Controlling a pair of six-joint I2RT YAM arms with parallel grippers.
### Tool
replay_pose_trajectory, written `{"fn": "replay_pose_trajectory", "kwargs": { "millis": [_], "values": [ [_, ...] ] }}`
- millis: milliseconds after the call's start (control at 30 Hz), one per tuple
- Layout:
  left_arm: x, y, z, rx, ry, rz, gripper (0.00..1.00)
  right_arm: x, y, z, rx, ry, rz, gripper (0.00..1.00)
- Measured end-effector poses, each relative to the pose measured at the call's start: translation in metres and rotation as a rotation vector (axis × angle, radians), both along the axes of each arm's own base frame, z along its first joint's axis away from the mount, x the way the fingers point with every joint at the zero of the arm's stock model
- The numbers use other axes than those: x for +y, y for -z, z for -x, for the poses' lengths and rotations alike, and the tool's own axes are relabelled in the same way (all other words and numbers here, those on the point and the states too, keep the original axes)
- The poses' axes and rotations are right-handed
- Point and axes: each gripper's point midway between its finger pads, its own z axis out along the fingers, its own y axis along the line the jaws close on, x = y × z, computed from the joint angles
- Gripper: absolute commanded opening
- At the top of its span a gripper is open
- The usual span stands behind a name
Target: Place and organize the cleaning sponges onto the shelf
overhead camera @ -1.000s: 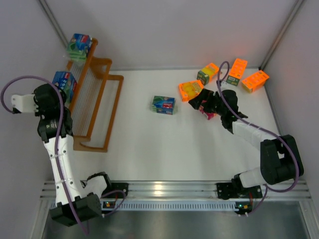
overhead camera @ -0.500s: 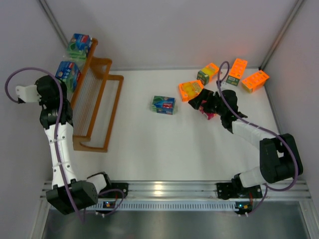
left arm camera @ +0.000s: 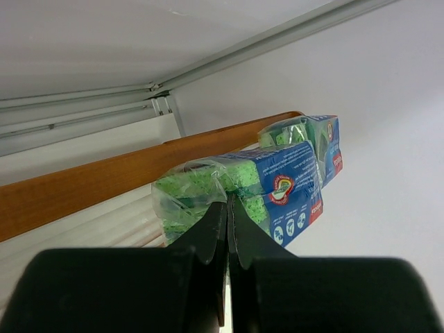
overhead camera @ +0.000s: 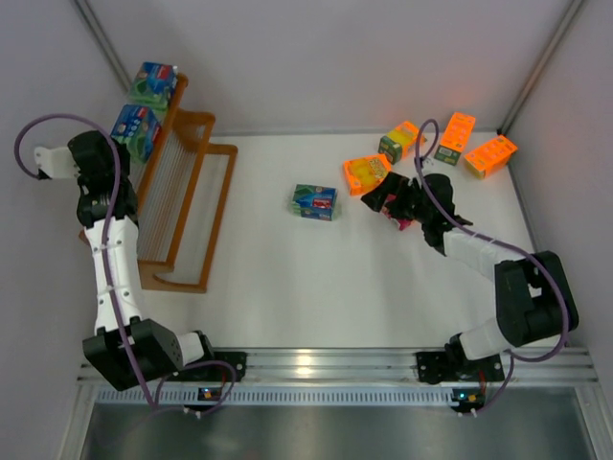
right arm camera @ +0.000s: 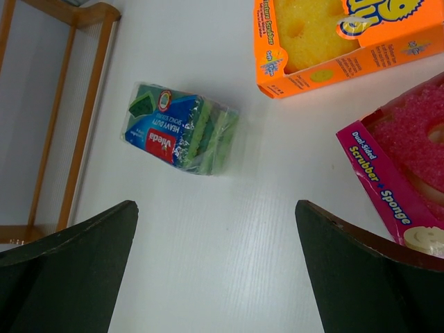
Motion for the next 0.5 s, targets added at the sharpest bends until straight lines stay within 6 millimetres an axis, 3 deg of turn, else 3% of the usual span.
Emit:
{"fn": "replay_pose_trajectory", "kwargs": {
  "millis": [200, 333, 367, 433, 467, 500],
  "values": [
    [-0.001, 0.000, -0.006, 0.002, 0.027, -0.006, 0.00, 0.000, 0.009, -0.001, 0.025, 0.002, 0.000, 0.99],
    [-0.002, -0.002, -0.001, 0.021, 0.036, -0.035, 0.45, 0.001, 0.010, -0.001, 0.027, -0.001, -0.002, 0.99],
    [-0.003, -0.001, 0.002, 0.033, 0.036, -0.045, 0.65, 0.002, 0.009, 0.000, 0.027, -0.004, -0.003, 0.99],
    [-0.005, -0.003, 0.010, 0.053, 0.042, -0.068, 0.76, 0.003, 0.009, 0.001, 0.027, -0.014, -0.007, 0.99],
    [-0.006, -0.006, 0.015, 0.056, 0.044, -0.083, 0.86, 0.004, 0.008, 0.001, 0.027, -0.018, -0.010, 0.99],
    [-0.007, -0.010, 0.020, 0.056, 0.044, -0.097, 0.89, 0.005, 0.008, 0.002, 0.027, -0.024, -0.013, 0.99]
  ]
}}
